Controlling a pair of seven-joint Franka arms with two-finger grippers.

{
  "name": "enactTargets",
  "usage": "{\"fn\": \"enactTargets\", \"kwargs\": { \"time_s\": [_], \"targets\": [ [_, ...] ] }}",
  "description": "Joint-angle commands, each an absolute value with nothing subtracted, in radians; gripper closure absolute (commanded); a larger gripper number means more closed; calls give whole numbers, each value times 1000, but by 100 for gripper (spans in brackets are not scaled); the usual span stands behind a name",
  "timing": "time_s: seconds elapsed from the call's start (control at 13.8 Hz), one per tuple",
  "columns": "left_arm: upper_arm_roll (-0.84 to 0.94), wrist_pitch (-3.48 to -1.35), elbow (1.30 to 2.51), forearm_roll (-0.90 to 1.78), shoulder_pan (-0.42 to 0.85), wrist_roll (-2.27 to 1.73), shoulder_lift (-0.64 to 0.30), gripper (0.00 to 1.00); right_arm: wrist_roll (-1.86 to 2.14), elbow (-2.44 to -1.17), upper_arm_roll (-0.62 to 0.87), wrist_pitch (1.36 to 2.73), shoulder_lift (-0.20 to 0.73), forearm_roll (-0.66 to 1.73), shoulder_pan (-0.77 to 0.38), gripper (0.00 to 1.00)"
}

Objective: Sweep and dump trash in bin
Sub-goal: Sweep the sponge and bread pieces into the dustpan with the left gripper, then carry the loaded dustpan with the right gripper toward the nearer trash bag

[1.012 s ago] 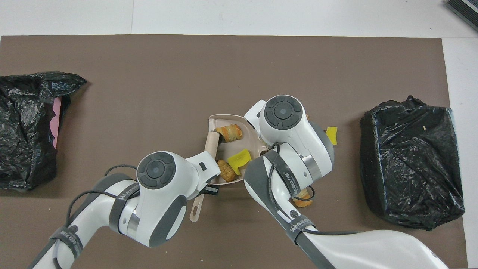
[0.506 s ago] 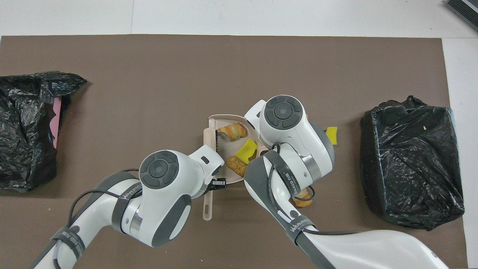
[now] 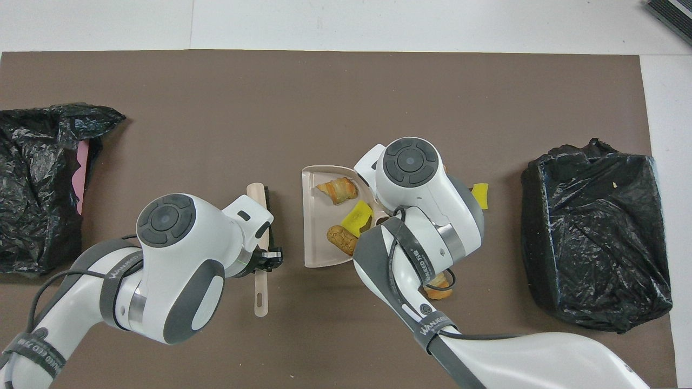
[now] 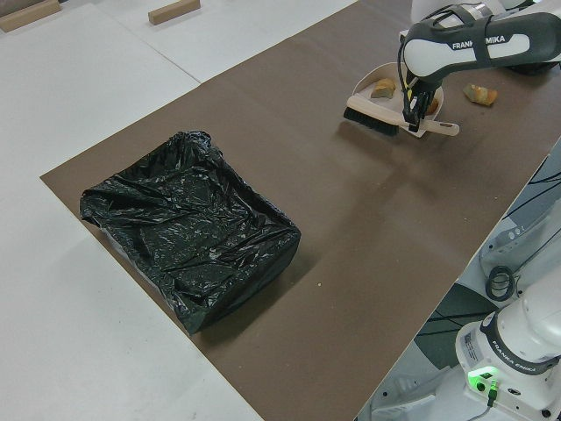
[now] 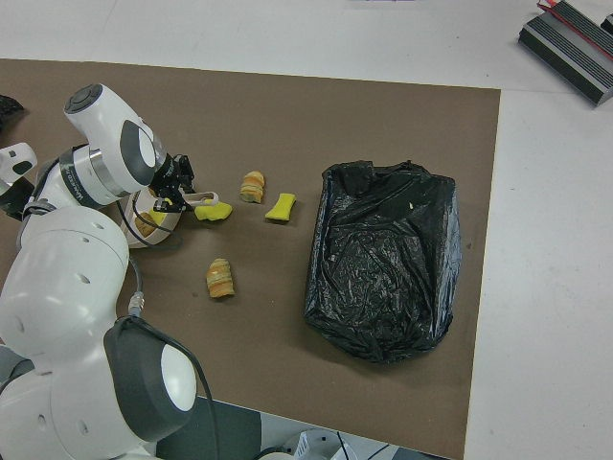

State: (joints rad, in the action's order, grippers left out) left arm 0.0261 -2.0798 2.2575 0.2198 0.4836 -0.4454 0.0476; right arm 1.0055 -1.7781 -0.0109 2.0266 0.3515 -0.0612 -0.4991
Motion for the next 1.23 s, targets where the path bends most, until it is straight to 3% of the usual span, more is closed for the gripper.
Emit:
{"fn": "enactTargets", "kwargs": {
  "time_s": [0.0, 0.36, 0.94, 1.16],
  "targets": [
    [37, -2098, 2358, 195, 517, -479, 132, 100, 934, -1773, -5, 2037, 348, -58, -483, 100],
    [41, -2197, 2467, 193, 649, -638, 215, 100, 946, -1763, -3, 2002, 281, -57, -405, 100],
    [78, -2258, 2470, 195, 794, -811, 158, 100, 1231, -1775, -5, 1827, 109, -57, -168, 100],
    [80, -2260, 2470, 195, 796, -838, 158, 100, 1421, -1776, -6, 1754, 43, -58, -16, 100]
  ]
}}
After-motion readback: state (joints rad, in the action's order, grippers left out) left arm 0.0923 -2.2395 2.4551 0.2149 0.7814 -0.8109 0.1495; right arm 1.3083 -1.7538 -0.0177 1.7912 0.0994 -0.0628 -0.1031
